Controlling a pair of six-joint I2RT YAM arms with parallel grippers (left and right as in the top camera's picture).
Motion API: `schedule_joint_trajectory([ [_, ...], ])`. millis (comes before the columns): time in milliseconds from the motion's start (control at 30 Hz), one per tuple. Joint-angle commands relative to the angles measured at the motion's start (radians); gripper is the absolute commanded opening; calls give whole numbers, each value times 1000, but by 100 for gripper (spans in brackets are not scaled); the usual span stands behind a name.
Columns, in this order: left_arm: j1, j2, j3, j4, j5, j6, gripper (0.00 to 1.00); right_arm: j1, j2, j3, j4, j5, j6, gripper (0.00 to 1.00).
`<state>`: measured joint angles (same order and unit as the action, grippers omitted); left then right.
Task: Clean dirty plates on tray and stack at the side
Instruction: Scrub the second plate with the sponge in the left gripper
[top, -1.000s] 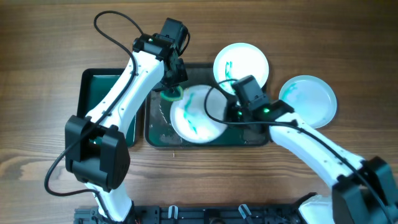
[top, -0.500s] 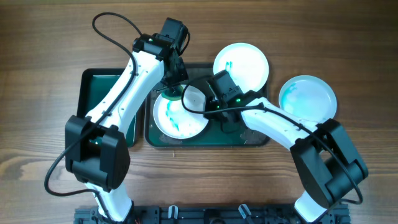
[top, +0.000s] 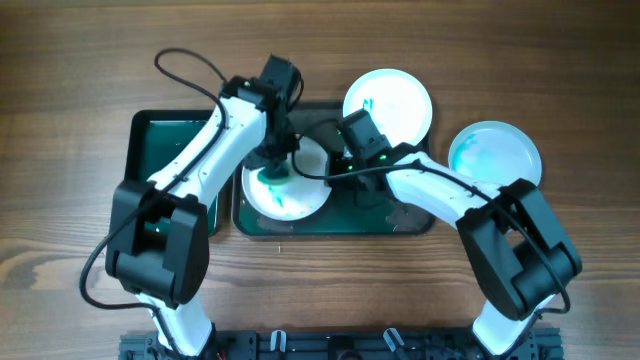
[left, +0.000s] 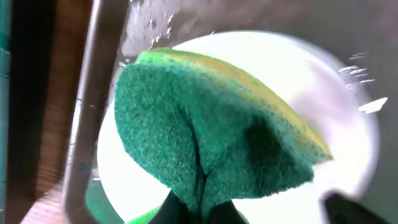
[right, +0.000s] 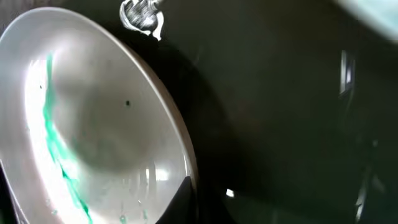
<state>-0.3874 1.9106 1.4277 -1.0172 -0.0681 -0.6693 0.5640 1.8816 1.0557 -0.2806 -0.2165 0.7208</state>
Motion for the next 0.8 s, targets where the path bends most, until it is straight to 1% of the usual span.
schedule_joint_trajectory([
  [0,-6,-10,-122,88,19,-47,4,-23,32,12,-11,5,68,4],
  [67,-14,-10,-207,192,23,-50,4,-23,32,12,-10,2,67,4],
  [100,-19,-5,-262,282,27,-50,4,-22,32,12,-9,-11,64,4],
  [167,-21,20,-322,404,82,-23,4,-22,32,12,-10,-15,62,4],
  [200,-21,49,-324,443,148,31,4,-22,32,12,-10,-23,51,4],
  [267,-21,63,-324,472,244,130,4,-22,32,12,-11,-34,38,4],
  [300,-21,62,-319,497,385,256,4,-22,32,12,-16,-34,38,4],
  [367,-21,62,-311,565,667,433,4,-22,32,12,-15,-38,37,4],
  [400,-21,62,-311,610,752,453,4,-22,32,12,-15,-42,37,4],
  [433,-21,62,-311,646,754,444,4,-22,32,12,-16,-45,34,4],
  [500,-20,62,-311,679,651,369,4,-22,32,12,-16,-48,19,4],
  [600,-6,62,-310,647,222,151,4,-22,32,12,-20,-48,19,4],
  [633,2,61,-304,620,139,107,4,-22,32,12,-20,-48,19,4],
  [700,23,61,-264,505,-73,-4,4,-22,32,12,-21,-48,19,4],
  [767,32,61,-206,396,-229,-60,4,-22,32,12,-21,-48,18,4],
])
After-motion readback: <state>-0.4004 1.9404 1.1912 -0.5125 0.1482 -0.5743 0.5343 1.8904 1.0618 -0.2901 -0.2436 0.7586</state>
